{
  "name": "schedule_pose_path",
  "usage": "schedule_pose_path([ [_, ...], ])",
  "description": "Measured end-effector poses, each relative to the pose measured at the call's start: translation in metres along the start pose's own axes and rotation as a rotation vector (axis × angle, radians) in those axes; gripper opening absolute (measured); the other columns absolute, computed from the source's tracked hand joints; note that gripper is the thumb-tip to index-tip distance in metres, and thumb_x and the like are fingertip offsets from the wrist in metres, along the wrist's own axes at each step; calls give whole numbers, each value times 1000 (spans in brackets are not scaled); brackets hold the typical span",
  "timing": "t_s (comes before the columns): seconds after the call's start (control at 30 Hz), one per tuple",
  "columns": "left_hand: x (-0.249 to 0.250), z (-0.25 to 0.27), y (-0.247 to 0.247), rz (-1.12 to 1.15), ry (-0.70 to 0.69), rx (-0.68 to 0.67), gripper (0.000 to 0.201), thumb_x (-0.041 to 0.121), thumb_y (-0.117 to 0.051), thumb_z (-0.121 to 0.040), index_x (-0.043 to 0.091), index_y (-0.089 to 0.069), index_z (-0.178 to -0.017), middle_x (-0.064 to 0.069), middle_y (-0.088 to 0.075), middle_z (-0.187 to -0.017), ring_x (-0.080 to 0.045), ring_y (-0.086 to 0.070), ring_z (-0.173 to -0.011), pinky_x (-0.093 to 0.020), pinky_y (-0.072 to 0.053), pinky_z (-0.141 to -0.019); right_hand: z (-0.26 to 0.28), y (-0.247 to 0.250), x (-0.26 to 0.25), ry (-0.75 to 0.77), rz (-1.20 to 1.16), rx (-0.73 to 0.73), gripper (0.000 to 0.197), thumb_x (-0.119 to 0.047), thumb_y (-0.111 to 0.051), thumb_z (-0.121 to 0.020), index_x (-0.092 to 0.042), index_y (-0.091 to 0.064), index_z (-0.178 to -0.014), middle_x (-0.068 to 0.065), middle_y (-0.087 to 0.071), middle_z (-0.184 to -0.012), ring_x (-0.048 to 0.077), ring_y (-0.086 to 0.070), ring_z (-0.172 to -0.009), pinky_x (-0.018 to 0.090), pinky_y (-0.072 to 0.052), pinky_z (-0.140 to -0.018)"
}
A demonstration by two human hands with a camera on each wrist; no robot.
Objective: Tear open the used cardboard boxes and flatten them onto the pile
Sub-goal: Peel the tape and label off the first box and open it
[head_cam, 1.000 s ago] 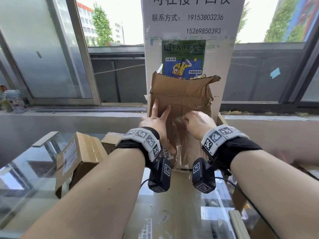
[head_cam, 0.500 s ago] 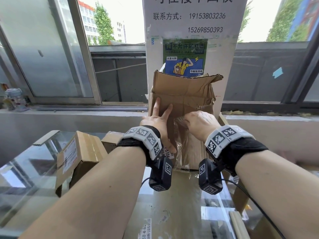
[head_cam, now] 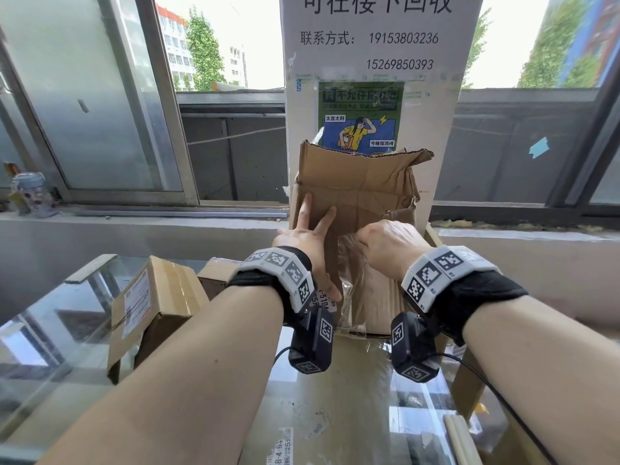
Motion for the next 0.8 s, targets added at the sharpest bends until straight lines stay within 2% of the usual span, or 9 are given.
schedule_pose_path([
  [0.27, -2, -2, -1, -3, 8, -14, 150, 57, -89, -40, 48, 18, -144, 4, 44, -146, -36, -32, -136, -44, -48, -95, -1, -5, -3, 7, -6, -44, 23, -11, -45, -91, -19, -49, -69, 0, -54, -77, 24, -51, -72, 29, -37, -66],
  [0.43, -3, -3, -1, 9, 11, -9, 149, 55, -90, -41, 49, 16, -145, 6, 43, -147, -35, -30, -138, -44, -47, -95, 2, -3, -7, 44, 3, -68, 18, -13, -44, -93, -16, -54, -78, -1, -55, -81, 25, -58, -80, 29, -36, -67],
  [0.53, -4, -5, 1, 30, 23, 5, 149, 56, -90, -39, 48, 14, -146, 6, 41, -148, -36, -29, -138, -43, -47, -95, 6, -9, -22, 101, 19, -122, 17, -20, -42, -97, -18, -58, -93, -1, -58, -92, 23, -57, -87, 29, -36, -70],
  [0.6, -5, -5, 2, 44, 15, 17, 149, 57, -90, -37, 48, 12, -146, 6, 38, -150, -35, -31, -137, -43, -46, -95, 8, -16, -18, 50, -6, -151, 19, -20, -41, -97, -15, -59, -98, 3, -63, -100, 25, -59, -90, 30, -38, -71],
  [0.7, -5, -5, 2, 51, -14, 16, 149, 59, -89, -37, 49, 11, -146, 7, 37, -150, -35, -33, -137, -44, -48, -96, 12, -18, -1, -65, -53, -160, 13, -13, -41, -94, -14, -53, -88, 8, -64, -99, 28, -57, -82, 31, -39, -68],
  [0.77, -5, -4, 2, 44, -23, 11, 148, 59, -89, -38, 48, 12, -146, 7, 38, -150, -35, -33, -136, -44, -48, -96, 15, -9, 9, -126, -106, -132, 8, -19, -40, -95, -14, -46, -93, 7, -59, -94, 29, -55, -83, 32, -38, -69],
  [0.8, -5, -4, 2, 42, -26, 11, 148, 59, -89, -39, 48, 12, -146, 6, 38, -150, -36, -33, -136, -44, -47, -96, 16, -4, 11, -145, -135, -101, 12, -24, -40, -96, -13, -42, -98, 6, -54, -92, 29, -54, -83, 33, -37, -70],
])
Point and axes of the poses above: each hand's wrist, its own z-axis away from the middle knuckle, its own y-axis out of the back of the hand, x = y × z, the point moved 9 cm from there along -z, towards the middle knuckle
